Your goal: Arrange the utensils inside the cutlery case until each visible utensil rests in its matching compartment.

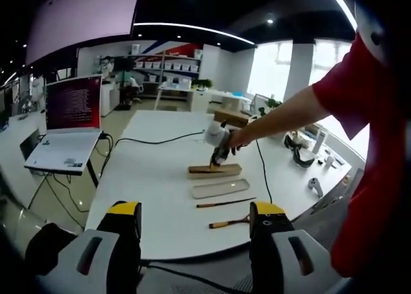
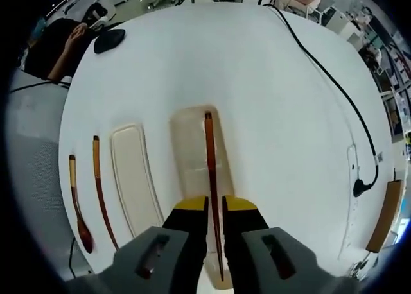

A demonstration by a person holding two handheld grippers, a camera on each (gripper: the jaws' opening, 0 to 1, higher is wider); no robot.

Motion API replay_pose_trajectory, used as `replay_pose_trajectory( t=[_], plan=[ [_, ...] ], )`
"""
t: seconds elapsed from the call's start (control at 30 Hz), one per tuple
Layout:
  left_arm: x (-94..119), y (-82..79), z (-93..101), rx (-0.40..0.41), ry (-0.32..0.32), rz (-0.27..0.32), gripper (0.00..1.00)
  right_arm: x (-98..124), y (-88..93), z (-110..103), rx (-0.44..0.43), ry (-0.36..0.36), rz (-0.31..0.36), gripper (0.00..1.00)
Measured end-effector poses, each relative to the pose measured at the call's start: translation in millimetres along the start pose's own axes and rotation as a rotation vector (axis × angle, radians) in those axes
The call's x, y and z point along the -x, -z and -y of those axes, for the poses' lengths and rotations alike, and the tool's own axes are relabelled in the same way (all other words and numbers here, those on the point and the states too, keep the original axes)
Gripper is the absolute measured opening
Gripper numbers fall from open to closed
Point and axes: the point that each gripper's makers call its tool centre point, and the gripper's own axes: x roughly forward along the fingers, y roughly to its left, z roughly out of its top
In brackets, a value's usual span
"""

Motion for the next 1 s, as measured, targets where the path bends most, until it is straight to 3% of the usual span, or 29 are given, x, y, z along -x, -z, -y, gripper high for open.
replay_pose_trajectory(
  t=[0.17,0.23,0.5,0.7,1.0],
  plan=[
    [4,-5.6,1.2,0.009,0.008,0.022,0.70,19,-3.2,-5,0.005,0.017,0.021,0.04],
    [6,-7.6,2.8,0.022,0.019,0.040,0.70,22,-3.5,-5,-0.041,0.026,0.039,0.02],
    [11,-7.5,5.6,0.010,0.034,0.045,0.70,39,2.9,-9,-0.049,0.051,0.045,0.03],
    [15,-0.1,5.2,0.045,0.033,0.044,0.69,66,0.8,-13,-0.078,0.059,0.057,0.02],
    [21,1.6,1.7,0.057,0.033,0.066,0.71,94,-7.3,-31,0.029,0.077,0.076,0.08]
  ],
)
